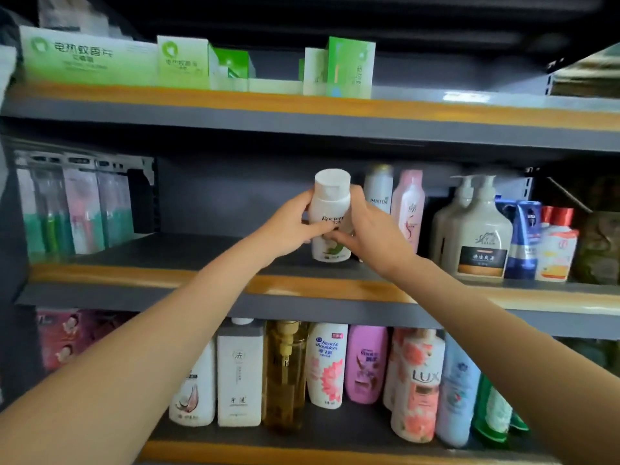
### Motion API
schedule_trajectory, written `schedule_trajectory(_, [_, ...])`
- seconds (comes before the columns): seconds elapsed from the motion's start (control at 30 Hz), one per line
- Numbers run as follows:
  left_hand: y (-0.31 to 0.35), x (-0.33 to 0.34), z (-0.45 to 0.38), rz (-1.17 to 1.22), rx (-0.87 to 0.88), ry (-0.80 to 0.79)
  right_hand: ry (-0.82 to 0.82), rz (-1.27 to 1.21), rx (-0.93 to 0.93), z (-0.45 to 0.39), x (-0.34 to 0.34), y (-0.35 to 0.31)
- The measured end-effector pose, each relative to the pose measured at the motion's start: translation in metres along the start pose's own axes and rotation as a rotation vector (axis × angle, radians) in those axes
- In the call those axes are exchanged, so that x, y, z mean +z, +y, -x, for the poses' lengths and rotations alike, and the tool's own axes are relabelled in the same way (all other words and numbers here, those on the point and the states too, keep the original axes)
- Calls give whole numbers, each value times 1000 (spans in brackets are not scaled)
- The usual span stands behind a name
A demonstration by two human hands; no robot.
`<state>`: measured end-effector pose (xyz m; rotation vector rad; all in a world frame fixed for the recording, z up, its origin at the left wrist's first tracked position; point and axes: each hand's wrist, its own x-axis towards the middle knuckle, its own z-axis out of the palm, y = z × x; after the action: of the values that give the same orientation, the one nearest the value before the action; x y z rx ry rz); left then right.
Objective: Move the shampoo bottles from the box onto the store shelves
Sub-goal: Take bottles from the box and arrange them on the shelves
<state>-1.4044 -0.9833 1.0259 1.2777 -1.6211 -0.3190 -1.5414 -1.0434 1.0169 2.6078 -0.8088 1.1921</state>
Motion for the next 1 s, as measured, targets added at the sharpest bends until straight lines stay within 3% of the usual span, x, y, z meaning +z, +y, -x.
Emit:
schedule_trajectory(0.17, [-17, 18, -37, 185, -130, 101, -123, -189, 273, -24, 6, 23])
schedule_trajectory(0.3, [-32, 25, -43, 170, -276, -1, -220, -304, 382, -29, 9, 35])
schedule_trajectory(0.4, [-39, 30, -45, 94, -365, -106, -272, -289, 396, -28, 14, 42])
schedule_trajectory(0.57, [-41, 36, -66, -17, -431, -64, -279, -157, 403, -33, 17, 46])
schedule_trajectory(0.73, [-53, 40, -86, -53, -466, -47, -224, -206, 482, -35, 24, 56])
schedule_trajectory(1.0, [-60, 44, -103, -44, -515, -71, -308, -215, 484, -41, 25, 60])
